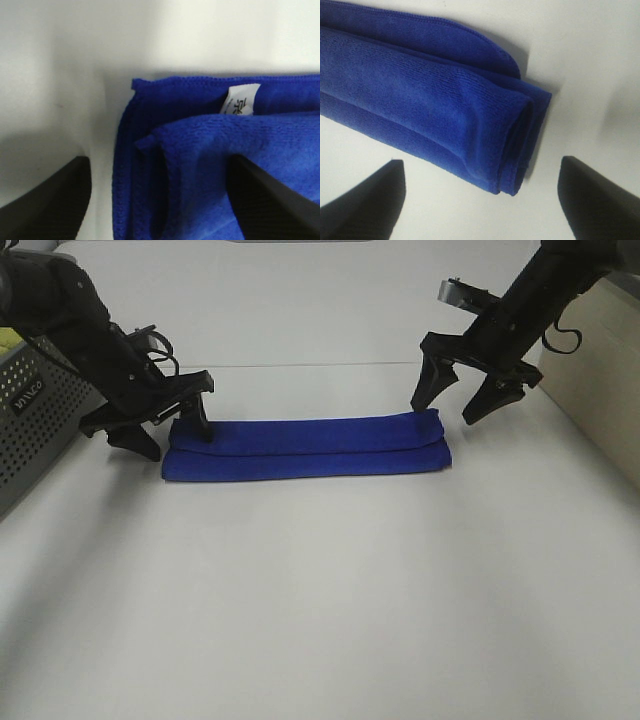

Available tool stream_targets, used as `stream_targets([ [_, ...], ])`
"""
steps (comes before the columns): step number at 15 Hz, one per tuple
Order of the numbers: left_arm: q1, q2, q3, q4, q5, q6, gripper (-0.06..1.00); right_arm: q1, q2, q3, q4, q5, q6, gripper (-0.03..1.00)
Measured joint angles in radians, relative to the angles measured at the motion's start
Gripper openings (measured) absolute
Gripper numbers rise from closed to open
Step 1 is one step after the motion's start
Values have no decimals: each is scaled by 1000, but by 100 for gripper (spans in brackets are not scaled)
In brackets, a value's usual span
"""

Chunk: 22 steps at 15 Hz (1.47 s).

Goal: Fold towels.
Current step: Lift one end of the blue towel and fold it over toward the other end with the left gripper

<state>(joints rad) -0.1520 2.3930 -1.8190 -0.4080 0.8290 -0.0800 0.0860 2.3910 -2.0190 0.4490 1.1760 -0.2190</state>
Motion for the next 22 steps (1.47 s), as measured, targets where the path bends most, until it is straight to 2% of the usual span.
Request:
stream_targets([
  [1, 0, 2, 0, -1, 0, 0, 61, 0, 0, 0, 0, -2, 0, 80],
  [4, -3, 7, 0, -5, -18, 1, 25, 0, 0, 0, 0, -22, 1, 80],
  [6, -4, 7, 0, -3, -25, 4, 10, 0, 0, 0, 0, -24, 1, 80],
  [7, -4, 7, 0, 1, -25, 5, 6, 0, 0, 0, 0, -24, 1, 80],
  [8, -3, 2, 0, 21, -24, 7, 6, 0, 0, 0, 0, -24, 1, 80],
  [10, -1, -27, -10, 111, 1, 7, 6, 0, 0, 0, 0, -24, 2, 80],
  [12, 1, -58, -81, 167, 99, -7, 6, 0, 0, 0, 0, -25, 2, 80],
  [14, 1, -79, -193, 175, 234, -27, 6, 0, 0, 0, 0, -25, 2, 80],
  [16, -16, -86, -292, 136, 317, -34, 6, 0, 0, 0, 0, -25, 2, 80],
  [17, -30, -86, -318, 81, 322, -34, 6, 0, 0, 0, 0, -25, 2, 80],
  [19, -68, -87, -330, -17, 318, -34, 6, 0, 0, 0, 0, -25, 2, 80],
  [22, -141, -68, -331, -77, 249, -45, 6, 0, 0, 0, 0, -25, 2, 80],
])
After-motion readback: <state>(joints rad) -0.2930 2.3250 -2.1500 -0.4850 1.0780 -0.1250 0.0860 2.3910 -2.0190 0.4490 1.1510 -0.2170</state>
